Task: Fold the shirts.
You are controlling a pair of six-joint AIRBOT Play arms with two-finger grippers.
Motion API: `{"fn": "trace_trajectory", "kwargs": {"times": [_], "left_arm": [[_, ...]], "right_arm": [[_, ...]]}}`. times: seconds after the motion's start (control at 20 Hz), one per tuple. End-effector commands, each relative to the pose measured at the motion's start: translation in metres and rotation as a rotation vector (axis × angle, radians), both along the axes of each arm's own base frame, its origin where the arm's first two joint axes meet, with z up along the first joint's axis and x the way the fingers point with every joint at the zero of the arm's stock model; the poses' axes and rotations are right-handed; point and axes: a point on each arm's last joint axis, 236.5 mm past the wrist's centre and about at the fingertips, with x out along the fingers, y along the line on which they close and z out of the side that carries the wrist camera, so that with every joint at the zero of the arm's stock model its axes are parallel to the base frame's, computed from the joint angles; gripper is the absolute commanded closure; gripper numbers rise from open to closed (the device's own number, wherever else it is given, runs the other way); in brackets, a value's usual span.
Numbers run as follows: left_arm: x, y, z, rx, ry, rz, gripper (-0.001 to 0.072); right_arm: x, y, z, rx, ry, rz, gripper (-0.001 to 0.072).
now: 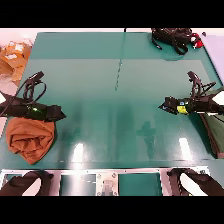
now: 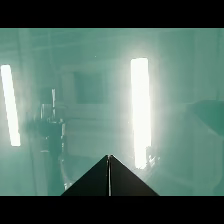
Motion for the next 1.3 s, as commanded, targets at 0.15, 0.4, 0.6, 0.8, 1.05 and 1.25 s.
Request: {"fn": "trace_trajectory", "kwargs": {"times": [0.15,0.4,0.6,0.8,1.05,1.25], "left_arm": [[0.0,0.0,0.0,0.001,-0.001,-0.001,0.0684],[0.001,0.024,-0.012,0.116,-0.002,0.003,0.0677],[-0.001,0.121,-0.036,0.52,0.043,0.133,0.0031],[-0.027,0.194,-0.053,0.824,0.139,0.179,0.003],[-0.076,0.224,-0.109,0.811,0.311,0.261,0.003],[-0.082,0.226,-0.142,0.788,0.292,0.263,0.0031]], "right_arm": [[0.0,0.0,0.0,0.0,0.0,0.001,0.0696],[0.0,0.0,0.0,0.0,0.0,0.001,0.0696],[0.0,0.0,0.0,0.0,0.0,0.0,0.0696],[0.0,0.0,0.0,0.0,0.0,0.001,0.0696],[0.0,0.0,0.0,0.0,0.0,0.001,0.0696],[0.0,0.0,0.0,0.0,0.0,0.001,0.0696]]}}
